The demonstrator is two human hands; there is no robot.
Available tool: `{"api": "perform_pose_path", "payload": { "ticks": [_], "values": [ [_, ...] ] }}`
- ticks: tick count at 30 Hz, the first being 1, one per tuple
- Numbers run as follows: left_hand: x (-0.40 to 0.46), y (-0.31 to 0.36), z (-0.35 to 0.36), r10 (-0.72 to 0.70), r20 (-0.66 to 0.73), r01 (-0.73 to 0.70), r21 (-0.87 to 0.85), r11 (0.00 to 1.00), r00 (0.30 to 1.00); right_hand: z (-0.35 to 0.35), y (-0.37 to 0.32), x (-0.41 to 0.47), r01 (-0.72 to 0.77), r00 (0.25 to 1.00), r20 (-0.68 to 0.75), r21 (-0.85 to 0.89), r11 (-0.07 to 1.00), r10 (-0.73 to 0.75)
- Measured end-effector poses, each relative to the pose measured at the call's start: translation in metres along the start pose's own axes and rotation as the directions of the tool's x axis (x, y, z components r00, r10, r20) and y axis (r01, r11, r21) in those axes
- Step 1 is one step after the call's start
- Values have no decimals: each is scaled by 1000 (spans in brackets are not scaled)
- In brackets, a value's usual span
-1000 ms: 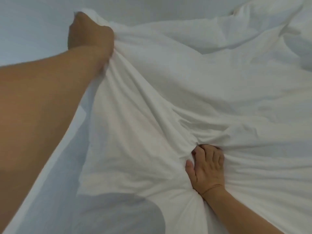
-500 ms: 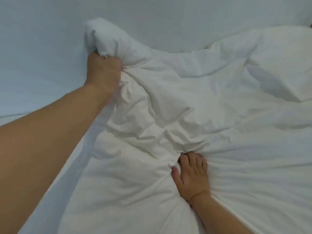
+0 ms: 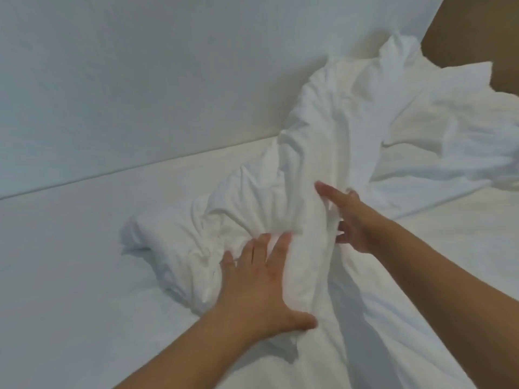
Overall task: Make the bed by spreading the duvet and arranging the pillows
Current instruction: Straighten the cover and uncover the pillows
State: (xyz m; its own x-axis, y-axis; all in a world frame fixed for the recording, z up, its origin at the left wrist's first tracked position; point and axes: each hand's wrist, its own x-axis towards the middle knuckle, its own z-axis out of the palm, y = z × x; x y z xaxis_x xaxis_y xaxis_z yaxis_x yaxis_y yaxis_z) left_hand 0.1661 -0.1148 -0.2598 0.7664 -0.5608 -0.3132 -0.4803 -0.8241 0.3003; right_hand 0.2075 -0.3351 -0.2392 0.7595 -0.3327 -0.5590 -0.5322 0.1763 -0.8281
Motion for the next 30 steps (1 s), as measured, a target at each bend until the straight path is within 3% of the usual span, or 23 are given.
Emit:
{"api": "perform_pose_path", "payload": {
  "ticks": [2,4,6,8,10,14,15,18,20,21,22,23,24,25,26,27,28,29,30],
  "values": [
    [6,14,4,-21,-112,31,90,995,994,21,-1,10,-70,997,-24,15,997,70],
    [1,16,-35,82,-183,-51,168,985,980,25,-11,18,-151,988,-21,43,988,152],
    [-19,15,-91,164,-125,-107,372,922,978,15,-25,35,-139,989,-44,27,990,140],
    [-36,12,-123,62,-46,-31,491,871,997,17,-46,21,-90,994,-58,17,996,91],
    [-46,23,-110,-93,36,61,523,850,995,20,-56,3,-6,999,-34,62,998,8],
    [-29,63,-12,-363,202,300,286,910,910,16,-50,-28,35,999,-4,228,973,-35],
    [-22,61,10,-361,158,306,291,907,919,11,-49,-37,32,999,8,222,975,-34],
    [-20,28,1,-131,-157,172,288,942,979,-19,-46,-61,98,994,-58,154,983,-90],
    [-20,15,-54,-4,-388,113,259,959,921,-45,-32,-63,201,967,-207,272,941,-147],
    [-26,8,-79,113,-504,59,313,948,856,-50,-20,-58,196,954,-275,270,943,-120],
    [-30,2,-98,210,-607,57,389,919,767,-49,-8,-53,150,956,-280,207,967,-89],
    [-35,2,-105,285,-625,60,471,880,727,-42,5,-48,76,970,-236,78,994,-55],
    [-41,3,-93,320,-480,4,559,829,817,-33,16,-48,-10,988,-154,-83,996,-3],
    [-52,3,-71,260,-163,-96,648,756,952,-22,26,-52,-88,996,-38,-229,969,82],
    [-59,-1,-44,70,190,-181,664,725,979,-9,31,-59,-148,976,106,-333,931,192],
    [-60,-7,-23,-225,430,-153,684,713,874,0,32,-68,-189,912,260,-419,888,317],
    [-54,-11,-18,-427,528,-125,724,678,734,2,30,-74,-202,817,387,-502,841,428],
    [-41,-8,-25,-500,577,-128,727,674,645,-2,27,-82,-199,728,449,-585,786,518],
    [-28,3,-38,-501,615,-136,703,698,609,-12,23,-87,-174,689,444,-667,725,573]
  ]
}}
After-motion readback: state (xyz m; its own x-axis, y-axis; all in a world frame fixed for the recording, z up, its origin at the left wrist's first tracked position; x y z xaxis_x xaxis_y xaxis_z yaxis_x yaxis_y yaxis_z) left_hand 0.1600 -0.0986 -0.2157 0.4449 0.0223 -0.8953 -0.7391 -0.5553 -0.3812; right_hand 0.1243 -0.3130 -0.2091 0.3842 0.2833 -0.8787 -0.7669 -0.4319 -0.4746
